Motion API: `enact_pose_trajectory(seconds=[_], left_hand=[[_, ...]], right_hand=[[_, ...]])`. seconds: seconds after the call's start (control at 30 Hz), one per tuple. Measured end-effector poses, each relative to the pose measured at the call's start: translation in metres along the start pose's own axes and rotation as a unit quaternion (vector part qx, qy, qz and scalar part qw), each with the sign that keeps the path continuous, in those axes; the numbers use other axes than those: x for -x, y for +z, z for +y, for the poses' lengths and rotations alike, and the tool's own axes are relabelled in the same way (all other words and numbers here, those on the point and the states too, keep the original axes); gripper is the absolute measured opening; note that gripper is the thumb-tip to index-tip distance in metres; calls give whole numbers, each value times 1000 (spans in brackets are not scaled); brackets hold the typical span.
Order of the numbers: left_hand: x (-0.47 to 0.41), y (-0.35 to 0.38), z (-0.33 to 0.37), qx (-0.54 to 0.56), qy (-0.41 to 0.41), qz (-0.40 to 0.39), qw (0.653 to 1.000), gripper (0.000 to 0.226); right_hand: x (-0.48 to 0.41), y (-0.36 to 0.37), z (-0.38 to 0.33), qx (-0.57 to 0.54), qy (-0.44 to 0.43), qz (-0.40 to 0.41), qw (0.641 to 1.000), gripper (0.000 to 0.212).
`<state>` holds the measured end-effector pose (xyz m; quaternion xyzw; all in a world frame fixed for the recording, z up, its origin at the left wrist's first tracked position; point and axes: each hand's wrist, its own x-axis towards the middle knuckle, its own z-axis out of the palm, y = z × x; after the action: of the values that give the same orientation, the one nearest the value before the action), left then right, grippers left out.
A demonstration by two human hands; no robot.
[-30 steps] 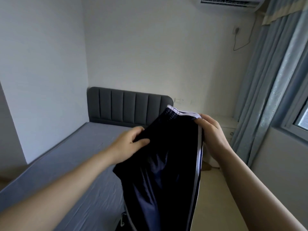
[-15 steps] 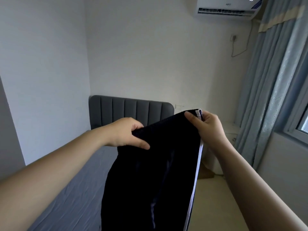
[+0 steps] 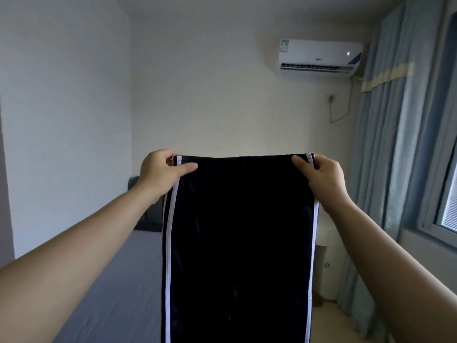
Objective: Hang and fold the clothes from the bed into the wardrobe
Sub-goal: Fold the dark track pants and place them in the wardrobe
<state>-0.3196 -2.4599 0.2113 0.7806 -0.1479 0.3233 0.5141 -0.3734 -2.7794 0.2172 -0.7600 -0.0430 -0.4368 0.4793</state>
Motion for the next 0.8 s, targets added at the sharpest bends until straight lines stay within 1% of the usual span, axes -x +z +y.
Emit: enact_pose_trajectory(seconds=[0.07,0.1,0.13,0.17,0.2,0.27,0.37,0.47,0.5,0.57,0.6,0.67,0.7,0.77,0.8], left_hand=[[-17,-3,18,45,24,41,998,33],[-25,-4,25,43,38,46,997,30],[-31,-6,28,20,54,41,998,27],[-33,-6,29,-21,71,30,997,26],[-31,-6,27,-67,87,15,994,31],[-18,0,16,-112,113,-8,987,38],[-8,6,8,-91,122,-5,988,36],[-16,5,12,-82,115,4,990,33],[-17,6,13,-80,103,3,992,31],[-17,11,10,-51,41,-5,998,27],[-17,13,8,-31,-2,-13,999,29],[-16,14,2,23,-86,-38,995,34],[-15,15,-1,54,-120,-52,990,34],[-9,20,-4,111,-161,-76,978,30],[-5,25,-3,142,-170,-86,971,24]], right_hand=[[-15,-5,-15,6,-52,35,998,49],[-22,-8,-21,20,-68,39,997,50],[-28,-9,-27,48,-72,29,996,50],[-30,-10,-29,83,-69,11,994,51],[-28,-10,-28,112,-61,-5,992,51],[-17,-9,-16,128,-39,-15,991,52],[-3,-6,2,106,-13,-4,994,56],[-6,-4,0,78,18,-12,997,56],[-6,-4,0,69,30,-17,997,55],[-6,-9,2,30,61,-46,997,47],[-5,-13,4,-2,92,-76,993,40],[1,-20,8,-68,166,-137,974,28],[5,-21,10,-86,193,-141,967,26],[15,-17,14,-100,222,-98,965,26],[21,-12,15,-106,228,-74,965,26]])
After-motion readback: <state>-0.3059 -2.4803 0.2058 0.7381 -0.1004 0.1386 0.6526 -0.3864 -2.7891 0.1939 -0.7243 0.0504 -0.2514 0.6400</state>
